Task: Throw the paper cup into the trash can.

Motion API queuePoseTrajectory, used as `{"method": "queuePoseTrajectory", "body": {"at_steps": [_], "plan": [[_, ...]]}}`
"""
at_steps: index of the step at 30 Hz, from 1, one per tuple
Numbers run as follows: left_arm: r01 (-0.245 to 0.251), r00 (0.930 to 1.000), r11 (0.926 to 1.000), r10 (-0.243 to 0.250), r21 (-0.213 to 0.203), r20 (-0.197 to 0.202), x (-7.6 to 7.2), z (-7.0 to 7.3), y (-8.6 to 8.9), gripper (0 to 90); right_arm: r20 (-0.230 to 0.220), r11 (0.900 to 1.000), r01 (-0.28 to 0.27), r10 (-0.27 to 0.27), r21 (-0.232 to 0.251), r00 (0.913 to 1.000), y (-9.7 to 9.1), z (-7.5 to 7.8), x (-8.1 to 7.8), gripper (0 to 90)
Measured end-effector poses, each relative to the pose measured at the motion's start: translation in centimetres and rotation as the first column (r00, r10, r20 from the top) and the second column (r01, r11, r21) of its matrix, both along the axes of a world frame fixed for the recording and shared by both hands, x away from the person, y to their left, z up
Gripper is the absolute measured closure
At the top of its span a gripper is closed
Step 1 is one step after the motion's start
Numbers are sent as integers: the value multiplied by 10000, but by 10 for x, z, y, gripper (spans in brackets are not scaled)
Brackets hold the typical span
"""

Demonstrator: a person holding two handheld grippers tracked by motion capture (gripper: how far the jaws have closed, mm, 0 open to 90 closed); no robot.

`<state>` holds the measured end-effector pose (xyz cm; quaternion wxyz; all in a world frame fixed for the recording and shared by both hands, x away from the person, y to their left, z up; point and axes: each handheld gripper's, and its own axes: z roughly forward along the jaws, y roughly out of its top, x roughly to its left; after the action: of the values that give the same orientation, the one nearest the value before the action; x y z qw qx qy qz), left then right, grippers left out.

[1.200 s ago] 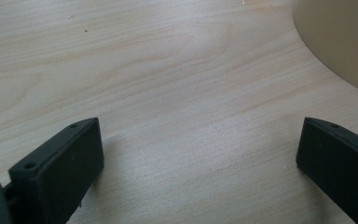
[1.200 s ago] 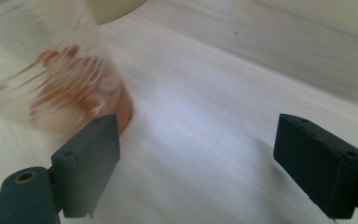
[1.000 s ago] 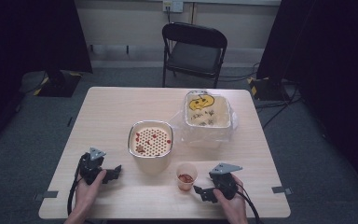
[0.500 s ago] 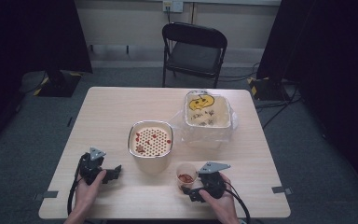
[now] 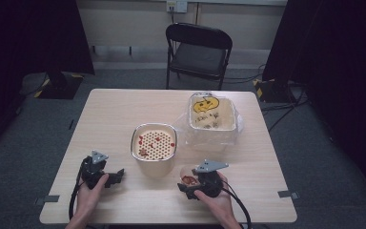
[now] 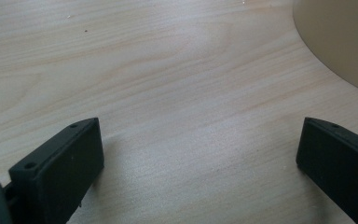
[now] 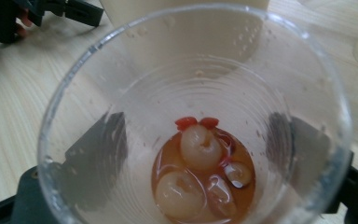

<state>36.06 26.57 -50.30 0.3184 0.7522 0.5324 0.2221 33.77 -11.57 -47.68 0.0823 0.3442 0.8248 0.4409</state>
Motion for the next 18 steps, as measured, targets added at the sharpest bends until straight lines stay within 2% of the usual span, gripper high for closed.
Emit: {"method": "queuePoseTrajectory", "body": {"at_steps": [1,3,8,18], "plan": [[0,10000,10000,0,0,0,0,0,0,1,96,10000,13,-13,-16,10000,0,1,0,232],[22,10000,10000,-22,-12,-10,0,0,0,1,136,9999,-7,4,160,9999,0,2,1,323],[2,10000,10000,-2,0,-2,0,0,0,1,307,10000,10,-11,11,9995,2,4,2,359],[0,10000,10000,0,-1,-1,0,0,0,1,405,9993,234,-246,292,9989,-10,17,3,380]]}}
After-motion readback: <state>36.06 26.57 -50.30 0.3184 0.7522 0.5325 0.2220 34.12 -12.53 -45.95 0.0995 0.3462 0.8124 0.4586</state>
